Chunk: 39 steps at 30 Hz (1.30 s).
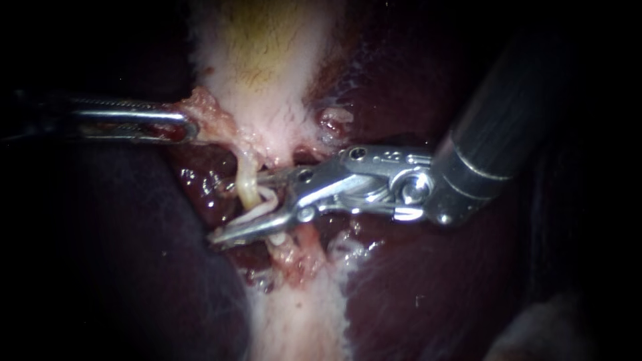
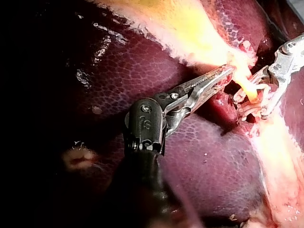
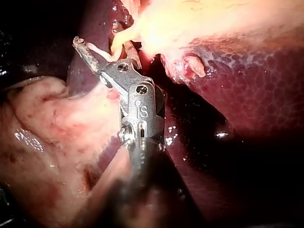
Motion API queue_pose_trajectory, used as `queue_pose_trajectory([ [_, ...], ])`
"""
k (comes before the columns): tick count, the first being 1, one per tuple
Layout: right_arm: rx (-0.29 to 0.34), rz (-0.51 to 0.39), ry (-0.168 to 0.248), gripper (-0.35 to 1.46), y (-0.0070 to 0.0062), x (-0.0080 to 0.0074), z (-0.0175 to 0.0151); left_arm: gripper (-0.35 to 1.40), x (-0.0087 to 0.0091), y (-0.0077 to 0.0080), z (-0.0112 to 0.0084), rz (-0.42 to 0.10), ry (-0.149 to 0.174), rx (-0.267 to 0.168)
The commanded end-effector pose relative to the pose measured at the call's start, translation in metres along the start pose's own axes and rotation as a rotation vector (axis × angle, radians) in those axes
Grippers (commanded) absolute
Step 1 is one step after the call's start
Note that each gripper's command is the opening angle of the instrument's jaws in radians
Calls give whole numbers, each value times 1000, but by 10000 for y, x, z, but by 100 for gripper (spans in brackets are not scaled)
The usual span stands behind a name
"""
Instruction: Clipping third clip left tube
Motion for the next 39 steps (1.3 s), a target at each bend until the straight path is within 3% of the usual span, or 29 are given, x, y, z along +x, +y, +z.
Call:
queue_pose_trajectory([
  [1,3,0,3,50,-2,1,1,-35,0,0,0,0,0,0],
  [9,14,13,28,50,-5,10,3,-35,0,0,0,0,0,0],
  [27,28,62,65,48,-4,11,4,-35,0,-2,0,0,0,-1],
  [39,33,88,74,33,0,15,1,-35,-1,-2,1,0,0,0],
])
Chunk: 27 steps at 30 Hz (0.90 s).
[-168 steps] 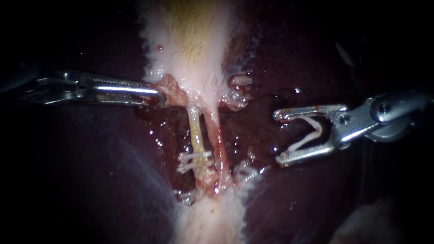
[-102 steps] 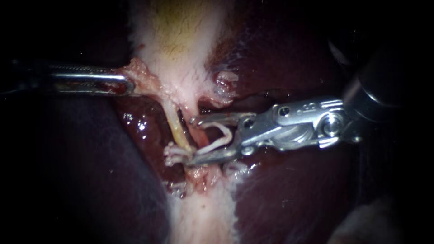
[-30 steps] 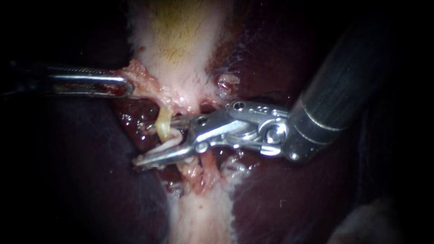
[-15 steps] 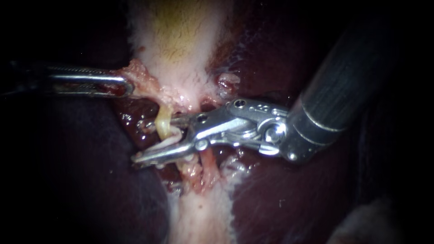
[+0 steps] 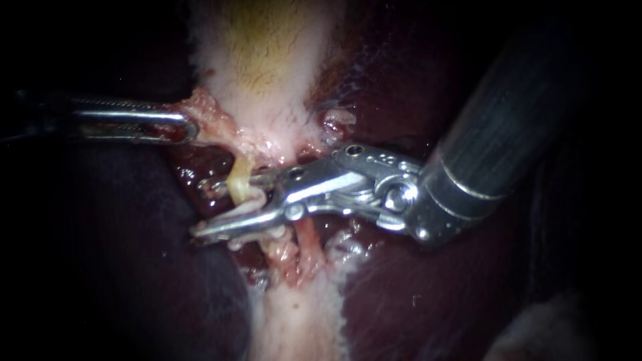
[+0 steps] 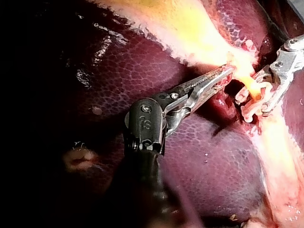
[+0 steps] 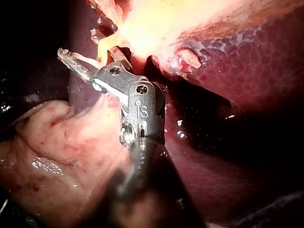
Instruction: Clipping third clip left tube
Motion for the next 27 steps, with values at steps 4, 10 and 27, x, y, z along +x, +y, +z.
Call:
queue_pose_trajectory([
  [4,1,13,1,22,1,2,-2,-35,0,0,0,0,0,0],
  [10,4,49,3,-10,3,2,-5,-35,0,0,1,0,0,1],
  [27,0,217,-23,-35,4,-3,-17,-35,-1,0,1,1,0,1],
])
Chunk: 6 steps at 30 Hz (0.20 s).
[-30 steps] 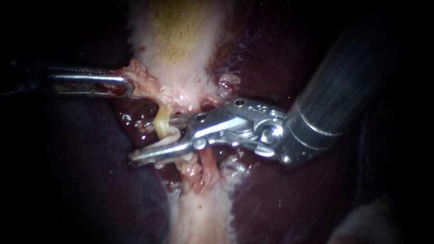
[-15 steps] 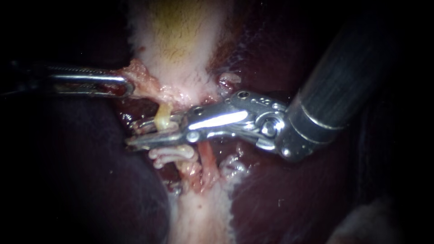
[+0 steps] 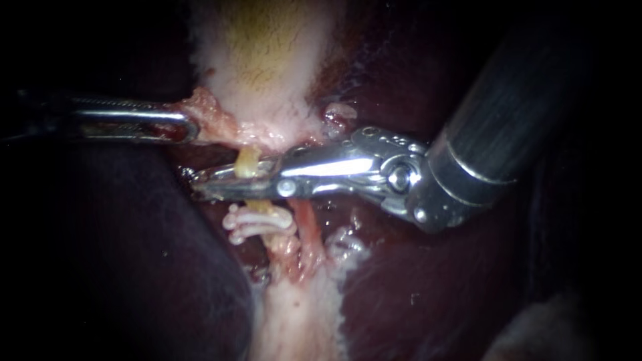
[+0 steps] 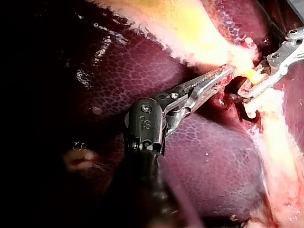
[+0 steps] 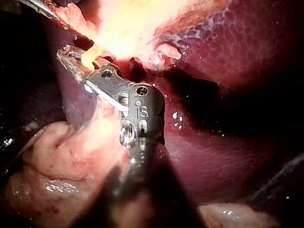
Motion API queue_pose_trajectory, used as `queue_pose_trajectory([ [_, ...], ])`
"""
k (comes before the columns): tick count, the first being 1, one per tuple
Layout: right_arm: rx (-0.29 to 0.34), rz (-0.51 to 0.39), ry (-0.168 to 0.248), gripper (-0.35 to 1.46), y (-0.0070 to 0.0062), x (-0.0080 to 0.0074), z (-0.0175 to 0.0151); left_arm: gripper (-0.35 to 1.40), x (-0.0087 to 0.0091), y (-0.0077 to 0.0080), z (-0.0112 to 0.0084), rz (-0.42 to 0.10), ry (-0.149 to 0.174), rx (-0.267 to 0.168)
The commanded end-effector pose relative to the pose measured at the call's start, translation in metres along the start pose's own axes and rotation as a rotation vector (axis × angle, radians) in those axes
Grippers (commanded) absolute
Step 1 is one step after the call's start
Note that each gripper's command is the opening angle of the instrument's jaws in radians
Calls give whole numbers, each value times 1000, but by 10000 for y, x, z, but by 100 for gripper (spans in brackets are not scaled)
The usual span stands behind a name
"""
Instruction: Clipping third clip left tube
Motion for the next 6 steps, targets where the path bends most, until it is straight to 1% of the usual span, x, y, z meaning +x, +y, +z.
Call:
queue_pose_trajectory([
  [1,-1,0,0,-35,1,-1,0,-35,0,0,0,0,0,0],
  [6,-1,-1,0,-35,1,-1,0,-35,0,0,1,0,0,0],
])
